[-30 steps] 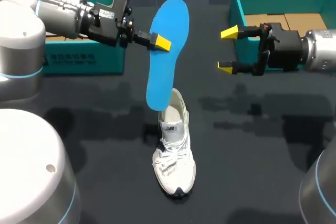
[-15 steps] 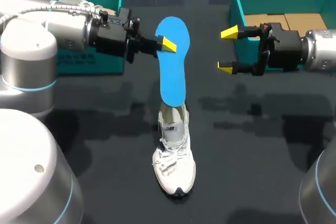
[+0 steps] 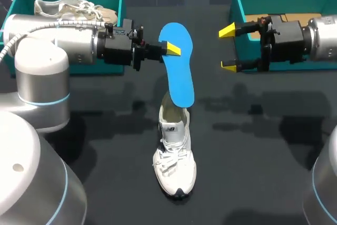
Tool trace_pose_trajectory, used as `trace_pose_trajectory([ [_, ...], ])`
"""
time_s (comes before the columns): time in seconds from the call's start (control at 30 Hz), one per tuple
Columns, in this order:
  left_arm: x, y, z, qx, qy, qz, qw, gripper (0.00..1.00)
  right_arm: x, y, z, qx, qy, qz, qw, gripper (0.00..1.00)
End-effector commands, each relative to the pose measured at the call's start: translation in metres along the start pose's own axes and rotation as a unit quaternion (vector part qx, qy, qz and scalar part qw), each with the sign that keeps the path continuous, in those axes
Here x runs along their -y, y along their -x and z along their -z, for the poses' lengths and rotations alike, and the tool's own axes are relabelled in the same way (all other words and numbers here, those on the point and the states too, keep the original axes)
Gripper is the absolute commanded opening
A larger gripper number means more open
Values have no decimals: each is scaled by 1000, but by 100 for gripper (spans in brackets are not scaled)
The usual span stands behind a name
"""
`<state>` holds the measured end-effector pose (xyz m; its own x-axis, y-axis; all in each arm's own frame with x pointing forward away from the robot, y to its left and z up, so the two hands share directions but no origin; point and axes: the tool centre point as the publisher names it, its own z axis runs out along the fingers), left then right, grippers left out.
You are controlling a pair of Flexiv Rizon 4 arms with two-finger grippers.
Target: Take the shoe out of the shoebox, open the shoe tongue, remove and reinsert the insole, then place the shoe into the shoebox
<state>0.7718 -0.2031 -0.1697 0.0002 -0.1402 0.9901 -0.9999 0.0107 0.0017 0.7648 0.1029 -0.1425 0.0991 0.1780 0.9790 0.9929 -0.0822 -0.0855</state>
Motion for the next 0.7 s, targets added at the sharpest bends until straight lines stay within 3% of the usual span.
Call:
trace_pose_trajectory([
  [0.03,2,4,-8,-2,-14,8,1000,0,7,-17,7,75,1,-5,997,100],
  [0.27,8,7,-11,-1,-42,28,999,0,14,-32,8,167,6,-18,986,100],
  [0.43,8,7,-11,-1,-42,28,999,0,19,-51,3,259,17,-48,965,100],
  [0.7,8,7,-11,-1,-42,28,999,0,27,-69,-4,350,25,-56,935,100],
])
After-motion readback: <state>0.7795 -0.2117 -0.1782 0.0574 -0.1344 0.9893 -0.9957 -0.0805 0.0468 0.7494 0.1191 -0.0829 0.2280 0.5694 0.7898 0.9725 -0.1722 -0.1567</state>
